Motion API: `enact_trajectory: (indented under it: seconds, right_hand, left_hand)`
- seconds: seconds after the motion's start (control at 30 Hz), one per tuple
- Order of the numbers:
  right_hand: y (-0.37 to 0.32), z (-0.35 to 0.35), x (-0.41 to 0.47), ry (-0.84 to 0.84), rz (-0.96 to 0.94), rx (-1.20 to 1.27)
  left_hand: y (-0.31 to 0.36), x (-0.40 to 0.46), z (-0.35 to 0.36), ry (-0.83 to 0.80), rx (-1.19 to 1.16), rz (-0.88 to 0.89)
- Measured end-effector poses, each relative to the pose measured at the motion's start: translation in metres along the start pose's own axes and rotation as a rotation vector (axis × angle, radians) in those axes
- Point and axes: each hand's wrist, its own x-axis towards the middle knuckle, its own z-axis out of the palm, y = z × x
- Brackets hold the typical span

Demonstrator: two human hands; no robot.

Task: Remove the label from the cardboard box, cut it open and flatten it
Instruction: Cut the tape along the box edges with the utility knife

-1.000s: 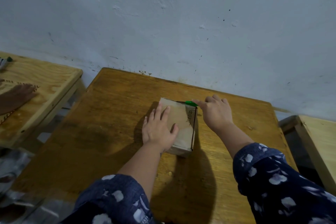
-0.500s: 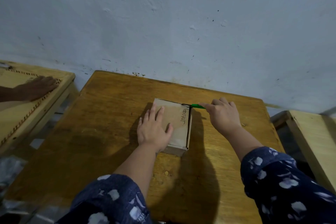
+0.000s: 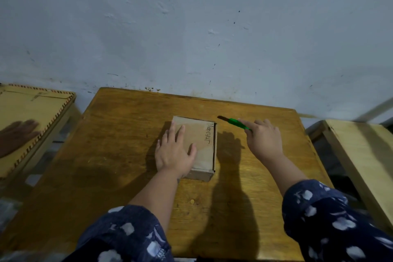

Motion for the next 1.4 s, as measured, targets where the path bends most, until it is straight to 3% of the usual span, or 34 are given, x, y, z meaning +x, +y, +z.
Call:
enact_trajectory:
  seconds: [0.17, 0.37, 0.5, 0.63, 0.83, 1.07, 1.4]
  right_hand:
    - [-0.036, 0.011, -0.005, -0.273, 0.241, 0.569]
    - [-0.06, 0.032, -0.012, -0.314, 0.324, 0.735]
    - [-0.064, 0.027, -0.007, -0.3, 0.35, 0.712]
    - [-0.061, 0.025, -0.024, -0.323, 0.316, 0.596]
    - [-0.06, 0.015, -0.067, -0.271, 0.261, 0.41]
    - [-0.084, 0.006, -0.094, -0.036, -0.124, 0.273]
    - [-0.093, 0.005, -0.089, -0.035, -0.223, 0.187]
  left_hand:
    - [0.0, 0.001, 0.001, 0.004, -0.008, -0.006]
    - [0.003, 0.007, 0.0, -0.001, -0.029, -0.035]
    - [0.004, 0.016, -0.003, -0.049, -0.088, -0.031]
    - [-0.014, 0.017, -0.019, -0.229, -0.481, 0.014]
    - [-0.072, -0.008, -0.029, -0.239, -0.191, 0.371]
    - [-0.077, -0.01, -0.022, -0.175, -0.196, 0.362]
    - [-0.082, -0.007, -0.014, -0.187, -0.262, 0.345]
